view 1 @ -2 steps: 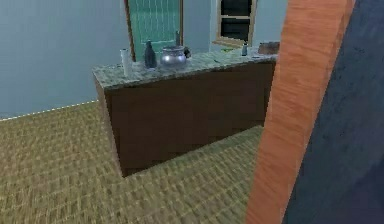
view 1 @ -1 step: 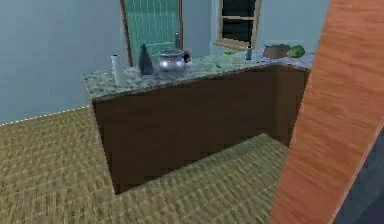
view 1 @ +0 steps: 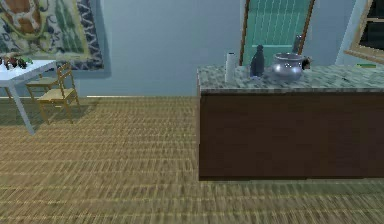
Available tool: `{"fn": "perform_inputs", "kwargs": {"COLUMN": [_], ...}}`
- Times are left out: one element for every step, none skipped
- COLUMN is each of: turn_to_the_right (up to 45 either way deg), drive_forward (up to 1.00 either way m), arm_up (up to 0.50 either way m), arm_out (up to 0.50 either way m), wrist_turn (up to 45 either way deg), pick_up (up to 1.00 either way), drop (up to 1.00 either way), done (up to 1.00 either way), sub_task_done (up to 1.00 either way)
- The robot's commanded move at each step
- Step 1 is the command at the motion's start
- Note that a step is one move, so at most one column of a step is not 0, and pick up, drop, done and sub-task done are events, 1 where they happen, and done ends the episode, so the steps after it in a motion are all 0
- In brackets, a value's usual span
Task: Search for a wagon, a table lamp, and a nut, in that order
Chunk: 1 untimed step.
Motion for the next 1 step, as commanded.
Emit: {"fn": "perform_inputs", "kwargs": {"turn_to_the_right": [0.0], "drive_forward": [0.45], "arm_up": [0.0], "arm_out": [0.0], "wrist_turn": [0.0], "pick_up": [0.0], "drop": [0.0], "done": [0.0], "sub_task_done": [0.0]}}
